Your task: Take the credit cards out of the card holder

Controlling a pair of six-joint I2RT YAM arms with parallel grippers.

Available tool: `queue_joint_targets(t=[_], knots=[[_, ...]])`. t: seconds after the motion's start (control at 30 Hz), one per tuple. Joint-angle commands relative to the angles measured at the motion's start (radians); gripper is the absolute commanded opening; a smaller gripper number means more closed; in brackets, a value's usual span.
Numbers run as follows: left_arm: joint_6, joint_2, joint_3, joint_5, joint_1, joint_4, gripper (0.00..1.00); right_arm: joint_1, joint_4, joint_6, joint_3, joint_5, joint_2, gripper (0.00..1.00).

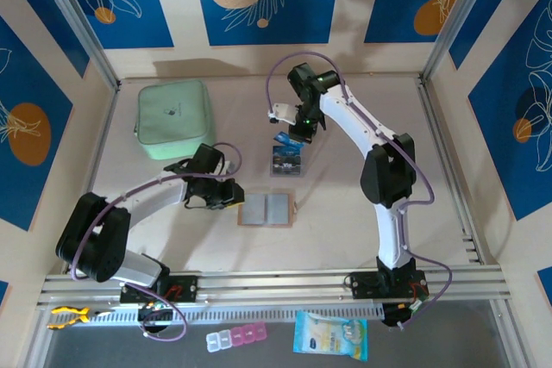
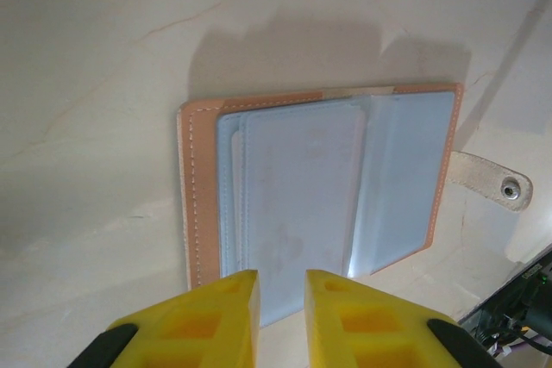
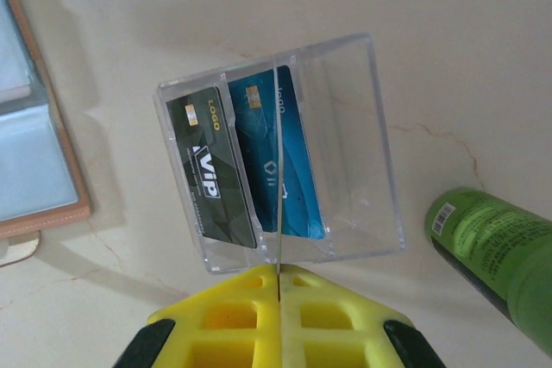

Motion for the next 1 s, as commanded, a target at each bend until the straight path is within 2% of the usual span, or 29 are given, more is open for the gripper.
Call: queue_joint_targets(t=[0.0,0.33,0.53,0.63,0.8,0.97], knots=[[0.012,-0.023,-0.016,-0.005,0.015,-0.021,0.21,-0.01,-0.008,-0.039,0.026,-0.036,0.041,0.0],[0.01,-0.024,-0.026,-0.005,0.024,-0.022,0.22,-0.031,0.049,-0.027,-0.005,-0.058,0.055,0.2],[0.006,-0.024,-0.027,0.0,0.025,-0.017,0.22,-0.04,0.11,0.035,-0.032,-0.057,0.02,0.2],[0.005,-0.022,-0.029,0.002,0.025,-0.011,0.22,-0.047,0.143,0.146,-0.033,-0.109,0.005,0.2],[0.005,-0.017,-0.032,0.005,0.025,0.005,0.21,-0.048,0.265,0.497,-0.093,-0.152,-0.036,0.18],[0.008,0.0,-0.032,0.018,0.025,0.016,0.2,-0.051,0.443,0.844,-0.273,-0.259,-0.145,0.16]])
